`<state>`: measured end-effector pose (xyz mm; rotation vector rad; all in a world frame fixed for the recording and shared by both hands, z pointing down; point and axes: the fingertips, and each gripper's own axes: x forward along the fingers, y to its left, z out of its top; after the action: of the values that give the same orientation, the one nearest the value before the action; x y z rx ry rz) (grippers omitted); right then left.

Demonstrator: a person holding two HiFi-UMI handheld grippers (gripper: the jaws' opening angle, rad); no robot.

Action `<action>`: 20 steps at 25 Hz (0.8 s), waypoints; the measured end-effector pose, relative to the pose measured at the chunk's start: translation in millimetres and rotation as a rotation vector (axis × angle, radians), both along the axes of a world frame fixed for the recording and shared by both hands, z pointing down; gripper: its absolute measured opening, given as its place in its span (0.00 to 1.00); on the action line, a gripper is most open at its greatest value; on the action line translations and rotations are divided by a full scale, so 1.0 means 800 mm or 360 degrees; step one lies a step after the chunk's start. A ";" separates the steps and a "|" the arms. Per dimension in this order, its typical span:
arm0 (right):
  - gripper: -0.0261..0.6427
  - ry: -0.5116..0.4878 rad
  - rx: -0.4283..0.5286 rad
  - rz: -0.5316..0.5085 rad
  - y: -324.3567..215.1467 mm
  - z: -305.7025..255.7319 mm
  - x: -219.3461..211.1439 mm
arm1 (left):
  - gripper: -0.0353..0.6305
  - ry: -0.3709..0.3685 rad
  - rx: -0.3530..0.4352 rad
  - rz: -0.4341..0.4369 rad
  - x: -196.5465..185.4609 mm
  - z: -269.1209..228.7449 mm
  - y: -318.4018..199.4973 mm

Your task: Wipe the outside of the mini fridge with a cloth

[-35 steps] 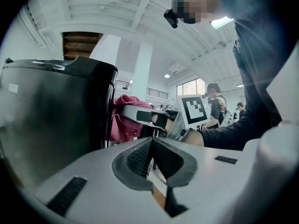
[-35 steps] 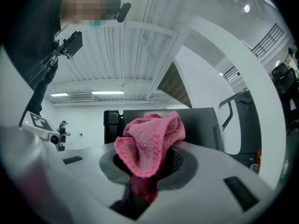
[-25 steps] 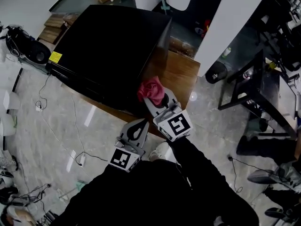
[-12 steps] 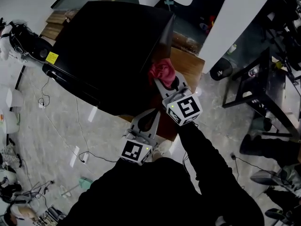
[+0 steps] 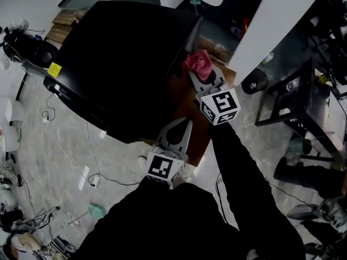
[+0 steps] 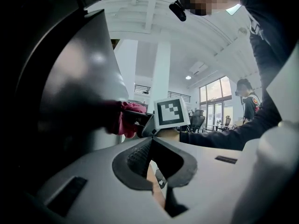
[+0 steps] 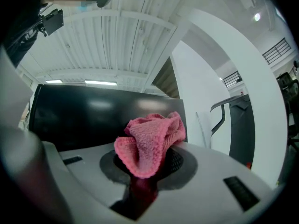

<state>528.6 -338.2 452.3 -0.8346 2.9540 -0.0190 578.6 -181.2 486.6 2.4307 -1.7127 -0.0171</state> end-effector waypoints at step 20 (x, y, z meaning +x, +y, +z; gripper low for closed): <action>0.18 -0.0034 0.0054 0.0198 0.012 -0.061 0.081 | 0.06 -0.0074 0.0055 0.0132 0.010 -0.045 0.043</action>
<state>593.2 -328.9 403.4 -1.0050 2.8682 0.0284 586.5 -147.0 450.8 2.5444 -1.6421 0.0203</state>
